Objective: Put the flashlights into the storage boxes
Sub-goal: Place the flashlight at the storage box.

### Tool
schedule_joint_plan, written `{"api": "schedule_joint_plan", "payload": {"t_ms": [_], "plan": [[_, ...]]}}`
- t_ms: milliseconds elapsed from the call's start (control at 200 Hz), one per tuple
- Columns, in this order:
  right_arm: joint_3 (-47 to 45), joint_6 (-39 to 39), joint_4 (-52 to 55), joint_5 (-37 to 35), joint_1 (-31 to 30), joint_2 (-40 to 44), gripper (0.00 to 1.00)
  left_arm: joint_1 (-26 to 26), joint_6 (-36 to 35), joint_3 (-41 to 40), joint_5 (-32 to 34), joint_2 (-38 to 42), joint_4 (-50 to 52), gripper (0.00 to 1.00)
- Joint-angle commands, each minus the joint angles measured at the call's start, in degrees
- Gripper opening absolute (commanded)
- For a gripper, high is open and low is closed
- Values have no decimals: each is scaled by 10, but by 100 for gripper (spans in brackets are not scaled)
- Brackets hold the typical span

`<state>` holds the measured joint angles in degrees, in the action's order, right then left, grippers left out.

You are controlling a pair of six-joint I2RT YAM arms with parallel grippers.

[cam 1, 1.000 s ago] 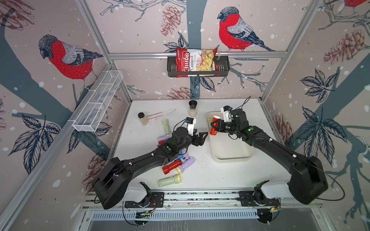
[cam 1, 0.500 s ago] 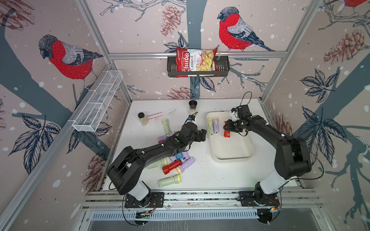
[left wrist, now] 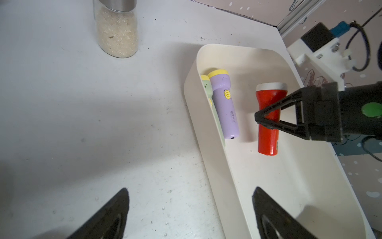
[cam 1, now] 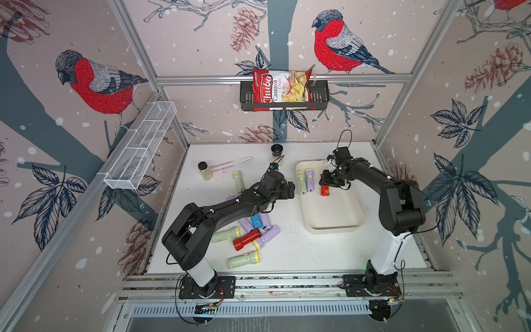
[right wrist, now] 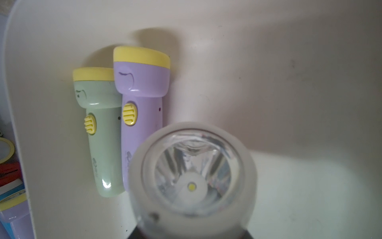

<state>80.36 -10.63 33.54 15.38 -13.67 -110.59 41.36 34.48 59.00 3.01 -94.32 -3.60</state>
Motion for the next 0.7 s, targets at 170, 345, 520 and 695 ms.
{"api": "schedule_joint_plan", "payload": {"t_ms": [170,345,520,695], "plan": [[64,-3,4,41,5,-57,42,-16,6,-7,-22,6,-8,92],[78,-9,7,51,7,-75,54,-20,6,-11,-24,9,-8,92],[80,-12,5,52,7,-73,57,-21,8,-12,-29,13,-7,92],[74,-16,3,33,6,-40,59,-23,14,-11,-35,24,6,90]]}}
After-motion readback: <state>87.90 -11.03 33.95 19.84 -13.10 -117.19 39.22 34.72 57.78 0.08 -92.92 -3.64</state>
